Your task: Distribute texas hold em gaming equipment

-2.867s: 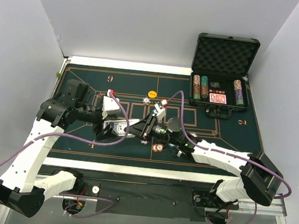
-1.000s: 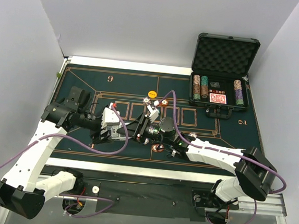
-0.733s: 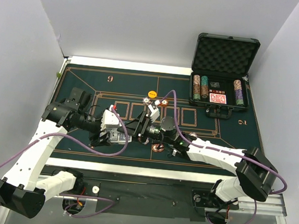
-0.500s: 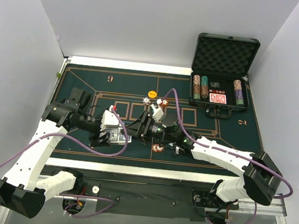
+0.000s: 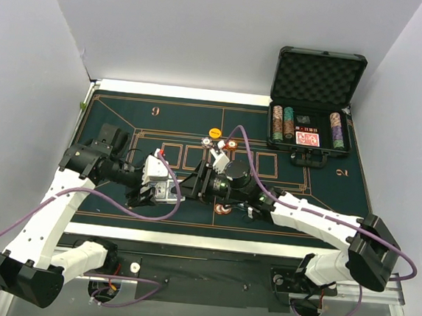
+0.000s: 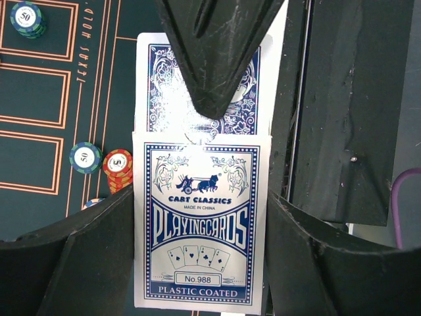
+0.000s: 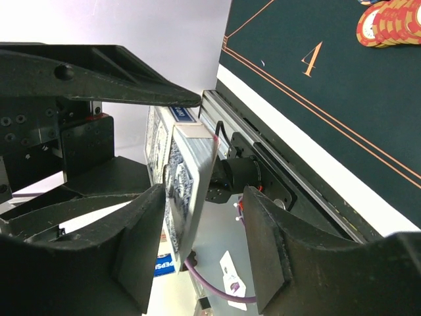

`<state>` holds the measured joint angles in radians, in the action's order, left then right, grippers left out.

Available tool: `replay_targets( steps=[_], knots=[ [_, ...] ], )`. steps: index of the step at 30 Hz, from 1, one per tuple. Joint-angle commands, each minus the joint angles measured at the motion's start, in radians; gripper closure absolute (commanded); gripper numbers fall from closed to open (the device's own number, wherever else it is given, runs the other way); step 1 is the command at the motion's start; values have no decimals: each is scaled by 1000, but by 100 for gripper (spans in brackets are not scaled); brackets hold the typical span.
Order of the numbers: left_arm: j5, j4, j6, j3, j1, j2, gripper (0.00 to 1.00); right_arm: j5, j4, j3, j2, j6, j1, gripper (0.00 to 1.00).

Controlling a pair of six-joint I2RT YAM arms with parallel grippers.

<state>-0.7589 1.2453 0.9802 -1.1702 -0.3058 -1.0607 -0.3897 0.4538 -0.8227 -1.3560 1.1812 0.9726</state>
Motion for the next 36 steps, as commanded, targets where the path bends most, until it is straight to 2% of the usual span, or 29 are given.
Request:
replay_targets(
  steps=[1, 8, 26, 36],
  knots=[
    [-17, -30, 6, -5, 4, 22, 58, -3, 8, -38, 0, -17, 9, 57],
    [-22, -59, -17, 3, 4, 39, 58, 20, -12, 6, 41, -22, 5, 68],
    [-37, -78, -41, 7, 4, 54, 59, 34, -87, 77, 175, -37, -64, 73],
    [-20, -92, -46, 27, 5, 59, 60, 38, -113, 77, 235, -32, -81, 89]
  ],
)
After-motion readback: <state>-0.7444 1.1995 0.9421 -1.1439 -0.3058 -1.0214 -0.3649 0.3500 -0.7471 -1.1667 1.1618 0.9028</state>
